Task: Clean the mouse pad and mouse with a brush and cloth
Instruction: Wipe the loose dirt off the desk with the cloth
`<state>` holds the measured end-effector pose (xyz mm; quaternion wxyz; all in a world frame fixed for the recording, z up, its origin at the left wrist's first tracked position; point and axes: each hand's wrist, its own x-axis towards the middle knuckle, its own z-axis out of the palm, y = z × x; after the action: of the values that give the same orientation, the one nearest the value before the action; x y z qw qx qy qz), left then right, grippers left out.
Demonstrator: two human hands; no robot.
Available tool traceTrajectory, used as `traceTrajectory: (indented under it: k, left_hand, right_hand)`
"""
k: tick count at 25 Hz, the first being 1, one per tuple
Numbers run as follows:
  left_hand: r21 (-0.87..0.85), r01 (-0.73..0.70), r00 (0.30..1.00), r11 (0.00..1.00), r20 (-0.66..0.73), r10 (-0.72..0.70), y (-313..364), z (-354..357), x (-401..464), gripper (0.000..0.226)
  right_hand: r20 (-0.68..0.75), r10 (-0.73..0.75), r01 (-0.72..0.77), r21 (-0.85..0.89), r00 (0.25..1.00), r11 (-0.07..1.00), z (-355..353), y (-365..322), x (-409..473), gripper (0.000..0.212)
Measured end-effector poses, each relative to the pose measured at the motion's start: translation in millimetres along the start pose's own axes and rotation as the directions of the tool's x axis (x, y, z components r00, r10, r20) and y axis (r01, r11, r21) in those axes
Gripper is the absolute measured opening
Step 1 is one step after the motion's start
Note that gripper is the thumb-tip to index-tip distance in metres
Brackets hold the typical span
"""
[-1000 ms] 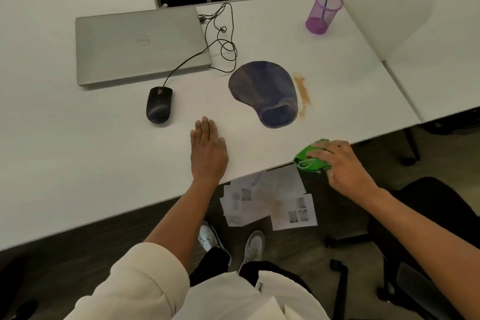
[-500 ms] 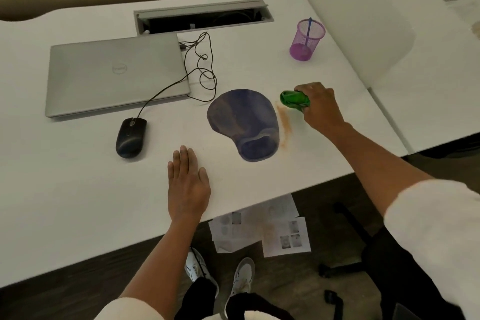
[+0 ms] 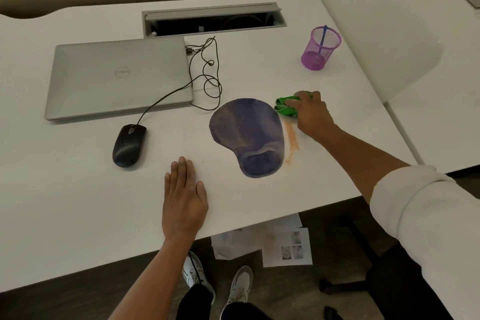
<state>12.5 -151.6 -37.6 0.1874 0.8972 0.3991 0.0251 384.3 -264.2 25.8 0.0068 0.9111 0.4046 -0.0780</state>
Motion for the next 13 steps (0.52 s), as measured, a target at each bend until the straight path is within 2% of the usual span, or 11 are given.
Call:
traceTrajectory:
  k: [5,10,13]
  left_hand:
    - [0.003,0.005,1.000,1.000,0.014,-0.005,2.7,-4.6,-0.9,0.062]
    - [-0.021,-0.009,1.000,1.000,0.013,0.009,3.9,-7.5,-3.3,0.065]
    - [-0.036,0.003,1.000,0.999,0.015,-0.002,4.6,-8.0,-3.6,0.062]
  right_hand:
    - [0.017,-0.033,0.034,-0.036,0.999,0.999,1.2,3.7,-34.4,0.055]
    - [0.054,-0.129,0.133,-0.093,0.990,0.987,3.0,9.0,-94.3,0.059]
    - [0.085,-0.191,0.194,-0.036,0.978,0.980,4.9,26.6,-134.8,0.061]
